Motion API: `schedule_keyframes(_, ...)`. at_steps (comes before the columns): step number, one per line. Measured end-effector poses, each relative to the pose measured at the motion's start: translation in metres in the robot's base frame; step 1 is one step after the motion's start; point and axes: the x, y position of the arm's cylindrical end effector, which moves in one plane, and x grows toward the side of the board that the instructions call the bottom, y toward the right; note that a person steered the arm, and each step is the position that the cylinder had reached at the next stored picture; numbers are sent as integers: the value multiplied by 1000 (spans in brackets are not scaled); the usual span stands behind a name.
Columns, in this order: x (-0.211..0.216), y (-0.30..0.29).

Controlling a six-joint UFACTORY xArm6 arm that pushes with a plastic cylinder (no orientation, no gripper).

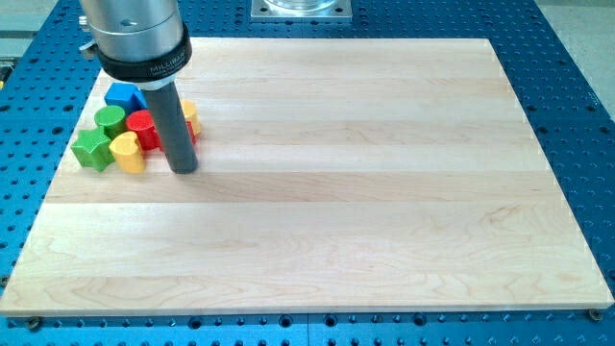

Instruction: Push the green star along with the red blocks and hexagon towards the center of the board

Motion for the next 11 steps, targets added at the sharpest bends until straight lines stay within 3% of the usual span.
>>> schedule_keyframes(4,23,1)
schedule_keyframes(5,68,-47)
schedule_keyframes(6,79,-155)
schedule_keyframes(7,67,-156)
schedule_keyframes(8,5,-146)
schedule_keyframes(9,-41,-59)
schedule_keyframes(10,-55,50)
schedule_keyframes(11,-50,30)
